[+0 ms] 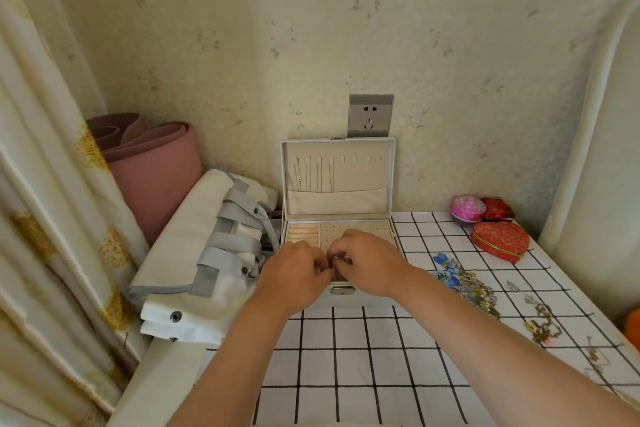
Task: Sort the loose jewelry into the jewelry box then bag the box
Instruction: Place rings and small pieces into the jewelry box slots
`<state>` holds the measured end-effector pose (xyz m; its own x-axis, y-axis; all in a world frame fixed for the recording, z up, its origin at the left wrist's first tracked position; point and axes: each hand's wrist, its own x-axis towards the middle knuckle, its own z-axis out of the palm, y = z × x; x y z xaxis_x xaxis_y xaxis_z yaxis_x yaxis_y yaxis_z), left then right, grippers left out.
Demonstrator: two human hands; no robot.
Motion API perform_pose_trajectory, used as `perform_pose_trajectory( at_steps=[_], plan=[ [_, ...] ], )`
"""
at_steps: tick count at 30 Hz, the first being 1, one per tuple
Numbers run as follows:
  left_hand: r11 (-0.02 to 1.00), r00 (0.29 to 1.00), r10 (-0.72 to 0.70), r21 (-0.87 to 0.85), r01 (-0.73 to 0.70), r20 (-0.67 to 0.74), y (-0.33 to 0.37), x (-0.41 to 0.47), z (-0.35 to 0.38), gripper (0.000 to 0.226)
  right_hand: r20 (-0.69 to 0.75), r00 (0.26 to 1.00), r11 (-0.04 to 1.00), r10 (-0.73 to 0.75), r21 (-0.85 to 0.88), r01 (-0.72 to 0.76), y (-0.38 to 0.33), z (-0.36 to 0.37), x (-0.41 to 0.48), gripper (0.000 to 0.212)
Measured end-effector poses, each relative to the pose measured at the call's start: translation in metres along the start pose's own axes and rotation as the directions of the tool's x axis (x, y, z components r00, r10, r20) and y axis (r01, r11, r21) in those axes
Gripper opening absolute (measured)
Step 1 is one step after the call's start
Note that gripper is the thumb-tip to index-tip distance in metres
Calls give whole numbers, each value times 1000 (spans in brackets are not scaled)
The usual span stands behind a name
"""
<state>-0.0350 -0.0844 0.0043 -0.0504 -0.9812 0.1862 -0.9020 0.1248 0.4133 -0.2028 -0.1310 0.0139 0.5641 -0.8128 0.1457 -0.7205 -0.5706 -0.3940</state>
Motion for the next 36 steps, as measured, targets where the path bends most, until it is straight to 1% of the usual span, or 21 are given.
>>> perform_pose_trajectory(
  at_steps=[3,5,7,10,14,18,20,24,28,32,36],
  plan=[
    [999,997,38,36,-35,-69,10,-4,-3,22,-59,998,999,17,42,-15,8,-13,-13,18],
    [997,992,80,14,-79,-102,22,-5,-5,22,-79,996,998,50,52,-46,20,-25,-25,19],
    [993,988,115,-19,-117,-99,38,-5,-4,21,-101,991,995,91,56,-86,36,-38,-37,19],
    [984,982,172,-34,-175,-75,63,-3,3,20,-125,976,982,179,79,-170,64,-53,-58,19],
    [971,975,221,-87,-222,-20,100,6,24,20,-74,950,951,304,88,-298,105,-60,-84,19],
    [959,959,281,-33,-280,40,135,26,46,25,-65,923,925,378,52,-375,140,-62,-98,21],
    [958,954,287,-4,-288,91,147,39,57,28,-83,913,917,400,33,-399,154,-61,-102,24],
    [960,944,246,79,-268,220,164,63,84,33,-103,916,921,387,5,-388,172,-56,-103,30],
    [959,927,181,150,-240,327,171,77,106,36,-69,950,946,306,-89,-311,178,-47,-96,36],
    [939,925,153,239,-245,349,171,81,115,25,-43,965,947,259,-185,-263,182,-41,-90,30],
    [928,945,149,290,-236,292,171,81,121,22,-60,961,936,269,-216,-276,185,-45,-87,24]
  ],
)
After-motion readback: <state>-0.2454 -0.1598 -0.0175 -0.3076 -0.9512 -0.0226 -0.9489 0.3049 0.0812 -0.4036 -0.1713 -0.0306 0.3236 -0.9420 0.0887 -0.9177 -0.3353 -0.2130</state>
